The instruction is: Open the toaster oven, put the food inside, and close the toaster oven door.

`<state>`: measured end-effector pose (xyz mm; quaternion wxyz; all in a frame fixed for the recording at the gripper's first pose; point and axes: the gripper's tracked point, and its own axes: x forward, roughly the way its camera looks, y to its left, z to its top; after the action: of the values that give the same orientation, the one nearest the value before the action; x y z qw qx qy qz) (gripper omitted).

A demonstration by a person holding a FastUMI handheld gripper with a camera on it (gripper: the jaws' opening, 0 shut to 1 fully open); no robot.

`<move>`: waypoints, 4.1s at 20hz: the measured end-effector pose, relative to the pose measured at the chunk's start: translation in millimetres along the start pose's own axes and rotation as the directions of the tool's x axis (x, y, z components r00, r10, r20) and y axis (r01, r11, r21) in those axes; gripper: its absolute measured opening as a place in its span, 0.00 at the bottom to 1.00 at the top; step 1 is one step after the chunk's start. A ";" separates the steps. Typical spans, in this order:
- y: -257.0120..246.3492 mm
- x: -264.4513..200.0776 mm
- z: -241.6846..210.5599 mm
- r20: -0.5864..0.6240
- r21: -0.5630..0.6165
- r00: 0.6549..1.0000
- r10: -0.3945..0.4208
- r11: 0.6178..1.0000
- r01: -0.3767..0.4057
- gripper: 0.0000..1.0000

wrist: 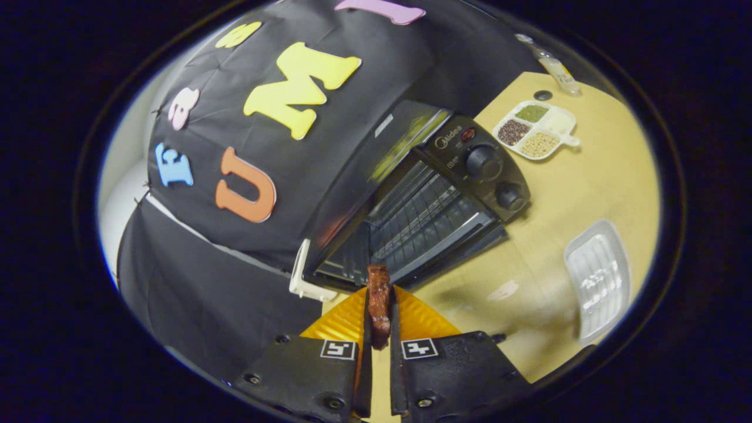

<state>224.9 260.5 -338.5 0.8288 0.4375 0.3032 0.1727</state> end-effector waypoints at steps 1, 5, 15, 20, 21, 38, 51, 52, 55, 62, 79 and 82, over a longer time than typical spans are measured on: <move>2.9 15.4 0.6 0.032 0.034 0.999 0.002 0.999 -0.003 0.15; 8.2 67.6 20.7 0.202 0.156 0.979 0.012 0.987 -0.044 0.15; -26.4 131.4 43.3 0.337 0.111 0.922 -0.190 0.981 0.162 0.16; -40.5 128.9 45.2 0.343 -0.055 0.899 -0.272 0.950 0.308 0.29; -44.1 126.8 44.7 0.338 -0.100 0.896 -0.288 0.936 0.338 0.32; -13.3 15.1 30.5 0.322 -0.607 0.912 -0.252 0.684 0.404 0.98; -50.3 -113.6 -64.6 0.178 -0.723 0.914 -0.364 0.582 0.372 0.98; -56.4 -115.8 -73.6 0.159 -0.720 0.914 -0.374 0.589 0.366 0.98; -75.2 -121.1 -92.0 0.128 -0.703 0.904 -0.408 0.605 0.373 0.99; -118.7 -90.2 -134.0 0.055 -0.714 0.888 -0.457 0.603 0.355 0.98; -137.0 -37.7 -115.7 0.056 -0.704 0.861 -0.506 0.591 0.394 0.99; -126.5 -41.4 -111.1 0.054 -0.706 0.870 -0.489 0.597 0.380 0.99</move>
<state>123.7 236.0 -477.2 0.9230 -0.0088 0.3720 0.0974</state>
